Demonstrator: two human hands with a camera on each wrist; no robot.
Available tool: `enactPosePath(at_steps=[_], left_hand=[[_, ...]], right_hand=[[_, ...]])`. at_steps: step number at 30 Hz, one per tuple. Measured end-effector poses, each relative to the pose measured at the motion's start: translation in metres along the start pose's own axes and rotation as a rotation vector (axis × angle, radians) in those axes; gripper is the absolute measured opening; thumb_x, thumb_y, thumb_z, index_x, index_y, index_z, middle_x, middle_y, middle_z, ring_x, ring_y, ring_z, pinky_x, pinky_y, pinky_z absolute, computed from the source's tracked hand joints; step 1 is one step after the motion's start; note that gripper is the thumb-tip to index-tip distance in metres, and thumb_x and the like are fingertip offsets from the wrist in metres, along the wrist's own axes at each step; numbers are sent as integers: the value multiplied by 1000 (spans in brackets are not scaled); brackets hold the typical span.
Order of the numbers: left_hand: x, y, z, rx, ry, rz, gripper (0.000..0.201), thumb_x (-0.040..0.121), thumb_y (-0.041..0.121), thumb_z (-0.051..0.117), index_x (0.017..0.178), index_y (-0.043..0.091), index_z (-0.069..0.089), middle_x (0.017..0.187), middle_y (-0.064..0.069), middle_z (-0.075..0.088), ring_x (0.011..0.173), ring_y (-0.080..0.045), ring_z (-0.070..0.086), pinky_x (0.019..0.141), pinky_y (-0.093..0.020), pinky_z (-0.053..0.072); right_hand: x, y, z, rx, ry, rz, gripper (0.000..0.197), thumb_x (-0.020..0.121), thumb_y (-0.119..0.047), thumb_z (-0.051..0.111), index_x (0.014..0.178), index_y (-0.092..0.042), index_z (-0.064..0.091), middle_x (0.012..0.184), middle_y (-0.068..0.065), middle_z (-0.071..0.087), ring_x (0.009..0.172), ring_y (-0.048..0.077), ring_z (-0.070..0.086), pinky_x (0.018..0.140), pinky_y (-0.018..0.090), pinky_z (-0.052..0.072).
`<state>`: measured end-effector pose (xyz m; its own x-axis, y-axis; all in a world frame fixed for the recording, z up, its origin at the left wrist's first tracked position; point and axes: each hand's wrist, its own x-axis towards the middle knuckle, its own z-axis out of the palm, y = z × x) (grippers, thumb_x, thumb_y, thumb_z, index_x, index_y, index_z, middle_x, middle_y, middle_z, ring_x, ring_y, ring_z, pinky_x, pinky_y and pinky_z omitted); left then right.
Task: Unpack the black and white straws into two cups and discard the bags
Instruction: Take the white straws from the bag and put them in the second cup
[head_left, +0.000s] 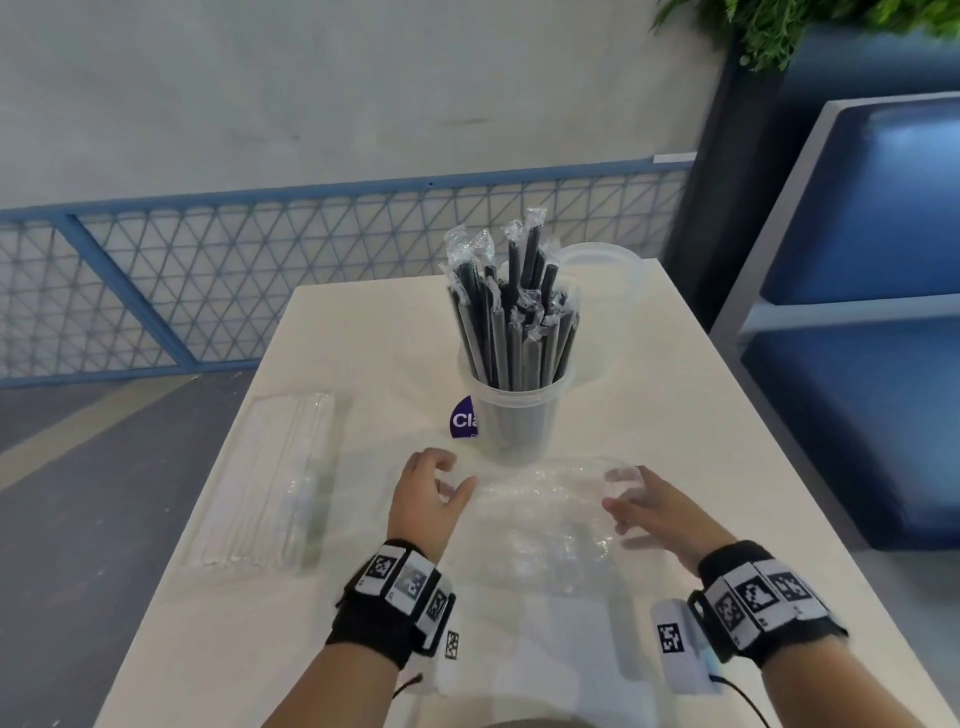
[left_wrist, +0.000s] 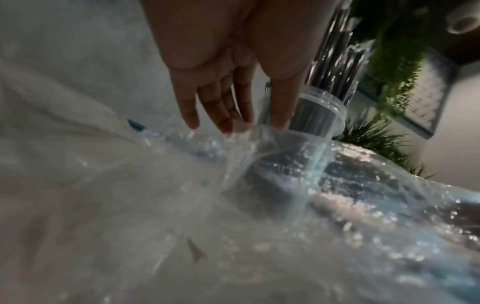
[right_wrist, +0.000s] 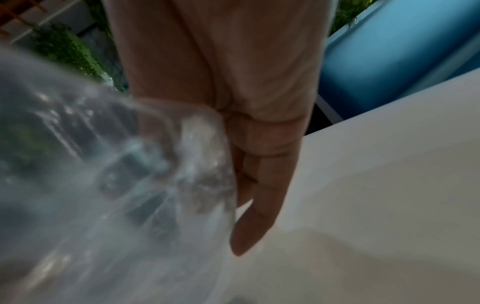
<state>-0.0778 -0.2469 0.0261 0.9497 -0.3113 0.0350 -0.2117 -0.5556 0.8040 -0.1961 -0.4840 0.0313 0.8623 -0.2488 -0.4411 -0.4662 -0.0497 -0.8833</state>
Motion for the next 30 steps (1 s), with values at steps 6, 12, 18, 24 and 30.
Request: enactPosePath(at_steps=[6,12,18,24,30], left_hand=[[1,-6,27,74,13,-73,17,84,8,63,89,14,48,92,-5,57,63,-11,51,68,-28,47],[7,-10,39,-227,-114,-331,22,89,25,60,90,4,53,66,-5,61,57,-19,58,74,-39,56],[18,-11,38,-215,110,-330,33,99,17,39,67,11,44,55,-6,45,52,-24,48,70,-42,53],[10,1,56,-411,134,-429,30,101,20,33,73,10,39,65,-10,49,49,-22,44,56,-34,43],[7,8,67,-151,-21,-313,35,88,31,61,104,8,40,71,-2,53,57,-24,54,65,-32,47]], right_hand=[[5,1,-29,-101,60,-2,36,86,-17,63,117,-15,47,84,8,59,75,18,59,73,34,55],[12,6,-39,-105,140,-28,34,87,-13,61,118,-15,47,82,6,58,72,17,59,72,34,54],[22,19,-53,-226,293,24,42,86,-11,61,125,-11,45,93,11,58,78,22,55,76,34,49],[8,3,-26,-889,560,-229,75,83,-42,59,146,-23,21,148,11,29,133,35,32,108,55,25],[27,29,22,-1269,60,-37,87,82,-72,23,141,-30,-26,152,5,-30,141,39,-21,111,64,4]])
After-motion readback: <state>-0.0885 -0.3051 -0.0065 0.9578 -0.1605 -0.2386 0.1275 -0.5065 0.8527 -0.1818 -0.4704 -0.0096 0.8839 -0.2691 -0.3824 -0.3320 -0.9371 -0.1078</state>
